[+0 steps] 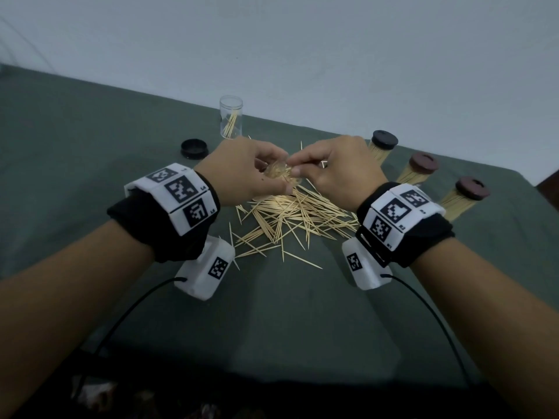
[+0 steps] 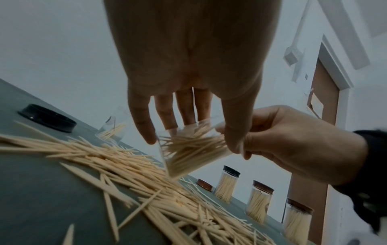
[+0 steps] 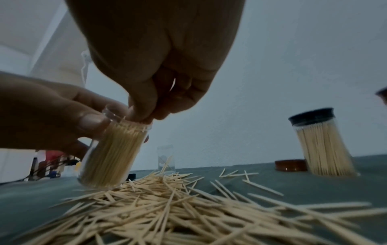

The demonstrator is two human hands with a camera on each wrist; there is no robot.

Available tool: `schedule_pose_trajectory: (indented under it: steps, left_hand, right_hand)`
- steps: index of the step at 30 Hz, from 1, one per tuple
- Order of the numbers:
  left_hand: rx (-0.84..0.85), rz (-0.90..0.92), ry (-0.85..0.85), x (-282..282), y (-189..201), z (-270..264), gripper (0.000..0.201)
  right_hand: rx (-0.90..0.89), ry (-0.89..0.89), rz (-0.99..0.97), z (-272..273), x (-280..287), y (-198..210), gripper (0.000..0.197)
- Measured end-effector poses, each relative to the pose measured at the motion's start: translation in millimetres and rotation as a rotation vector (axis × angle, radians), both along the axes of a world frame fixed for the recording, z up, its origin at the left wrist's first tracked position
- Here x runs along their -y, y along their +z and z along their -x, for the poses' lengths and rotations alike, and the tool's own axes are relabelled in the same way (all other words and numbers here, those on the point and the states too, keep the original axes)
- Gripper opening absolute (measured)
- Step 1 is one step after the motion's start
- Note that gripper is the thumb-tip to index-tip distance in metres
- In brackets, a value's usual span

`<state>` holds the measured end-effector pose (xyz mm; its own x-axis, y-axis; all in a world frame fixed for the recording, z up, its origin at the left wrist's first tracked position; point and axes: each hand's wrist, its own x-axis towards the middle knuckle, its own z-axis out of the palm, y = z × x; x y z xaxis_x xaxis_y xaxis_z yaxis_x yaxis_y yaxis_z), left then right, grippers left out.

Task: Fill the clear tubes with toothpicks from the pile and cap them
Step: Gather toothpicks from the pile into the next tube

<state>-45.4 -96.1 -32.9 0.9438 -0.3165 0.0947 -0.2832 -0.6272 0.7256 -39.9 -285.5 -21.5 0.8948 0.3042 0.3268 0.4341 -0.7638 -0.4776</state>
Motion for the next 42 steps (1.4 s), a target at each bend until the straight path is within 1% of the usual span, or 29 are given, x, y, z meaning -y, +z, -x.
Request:
schedule_pose_trajectory:
  steps: [3, 5, 6, 8, 10, 12, 15, 17, 20, 25, 30, 32, 34, 36, 39, 42]
  left_hand:
    - [0.001, 0.017, -0.035, 2.9, -0.4, 1.8, 0.049]
    - [0.011, 0.024, -0.032, 3.0, -0.5, 1.3, 0.051]
    - [0.018, 0.024, -0.026, 2.3, -0.7, 0.7, 0.053]
    - [0.036, 0.025, -0.009, -0.1, -1.5, -1.0, 0.055]
    - [0.047, 0.030, 0.010, -2.6, -2.0, -3.0, 0.059]
    - [0.048, 0.033, 0.020, -4.0, -1.7, -3.9, 0.061]
    - [0.047, 0.036, 0.020, -4.6, -1.4, -3.3, 0.061]
    - [0.046, 0.041, 0.017, -4.3, -1.5, -2.5, 0.060]
    - [0.046, 0.049, 0.018, -4.3, -1.6, -2.3, 0.061]
    - [0.047, 0.091, -0.018, -2.5, -0.7, -0.7, 0.055]
    - [0.079, 0.104, -0.003, -1.5, -1.3, -1.3, 0.055]
    - [0.088, 0.103, 0.010, -2.5, -1.8, -2.2, 0.056]
    - [0.100, 0.090, 0.014, -3.6, -2.7, -3.4, 0.057]
    - [0.109, 0.087, 0.018, -4.3, -3.5, -4.3, 0.058]
    - [0.120, 0.088, 0.030, -4.2, -4.7, -4.5, 0.058]
    - [0.131, 0.091, 0.030, -3.3, -4.4, -3.9, 0.057]
  right_hand:
    - [0.087, 0.007, -0.016, 2.5, -2.5, 1.3, 0.006]
    - [0.155, -0.007, 0.030, 2.2, -2.6, 0.2, 0.009]
    - [0.159, -0.013, 0.041, 2.1, -2.4, -0.2, 0.010]
    - [0.138, 0.014, 0.033, 3.3, -1.8, -1.0, 0.011]
    - [0.147, 0.040, 0.007, 6.0, -0.8, -2.0, 0.020]
    - [0.158, 0.026, -0.002, 6.4, 0.1, -2.4, 0.027]
    - [0.152, -0.017, 0.030, 3.9, 1.4, -2.5, 0.027]
    - [0.168, -0.008, 0.065, 3.4, 3.4, -3.6, 0.028]
    - [0.172, 0.051, 0.126, 6.2, 5.7, -3.8, 0.032]
    - [0.079, 0.057, 0.268, 9.8, 2.2, -3.3, 0.037]
    - [0.171, 0.008, 0.099, 8.7, 1.1, -2.3, 0.035]
    - [0.166, -0.020, 0.114, 8.2, 2.9, -0.8, 0.038]
    - [0.127, -0.033, 0.172, 10.1, 4.2, -0.2, 0.043]
    - [0.105, -0.008, 0.201, 13.2, 3.6, -0.3, 0.047]
    - [0.068, 0.048, 0.151, 15.8, 2.0, 0.9, 0.047]
    - [0.103, 0.025, 0.102, 15.5, 2.5, 2.5, 0.043]
